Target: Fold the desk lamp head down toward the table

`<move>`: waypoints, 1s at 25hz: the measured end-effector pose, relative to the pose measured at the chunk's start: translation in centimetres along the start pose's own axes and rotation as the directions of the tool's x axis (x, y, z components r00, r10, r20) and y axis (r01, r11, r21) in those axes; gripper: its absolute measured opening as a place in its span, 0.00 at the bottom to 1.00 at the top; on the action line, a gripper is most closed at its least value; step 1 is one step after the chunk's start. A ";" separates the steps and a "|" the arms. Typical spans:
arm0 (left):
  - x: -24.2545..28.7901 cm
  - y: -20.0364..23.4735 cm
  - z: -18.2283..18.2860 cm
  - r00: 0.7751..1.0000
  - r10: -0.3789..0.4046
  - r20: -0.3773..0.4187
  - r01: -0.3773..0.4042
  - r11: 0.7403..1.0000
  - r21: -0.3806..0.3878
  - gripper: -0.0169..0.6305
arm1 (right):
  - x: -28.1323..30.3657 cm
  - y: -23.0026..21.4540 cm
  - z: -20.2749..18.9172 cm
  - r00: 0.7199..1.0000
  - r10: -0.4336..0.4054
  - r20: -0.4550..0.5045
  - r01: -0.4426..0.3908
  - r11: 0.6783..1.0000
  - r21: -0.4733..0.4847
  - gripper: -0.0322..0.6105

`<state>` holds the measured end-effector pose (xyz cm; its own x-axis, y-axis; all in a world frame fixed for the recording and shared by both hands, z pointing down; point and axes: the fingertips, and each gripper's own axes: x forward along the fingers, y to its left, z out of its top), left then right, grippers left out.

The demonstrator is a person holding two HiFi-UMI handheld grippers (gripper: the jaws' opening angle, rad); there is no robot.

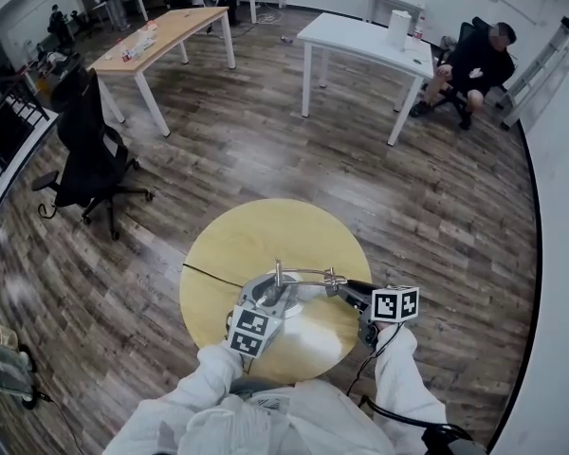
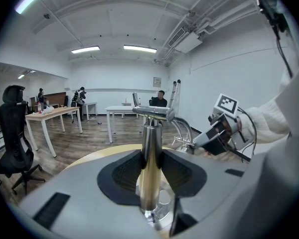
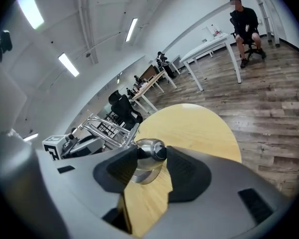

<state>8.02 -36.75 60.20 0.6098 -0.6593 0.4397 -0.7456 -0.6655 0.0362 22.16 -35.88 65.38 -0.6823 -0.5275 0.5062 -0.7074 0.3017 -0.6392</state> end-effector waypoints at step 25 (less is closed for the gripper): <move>-2.0 0.3 0.1 0.999 -0.012 0.038 0.013 1.000 -0.009 0.22 | -2.7 0.0 0.9 0.982 -0.071 0.175 0.076 0.997 -0.020 0.32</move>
<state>6.64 -35.63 59.23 0.6287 -0.6637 0.4052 -0.7401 -0.6707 0.0496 24.21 -35.15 63.50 -0.5877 -0.6781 0.4413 -0.7606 0.2771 -0.5871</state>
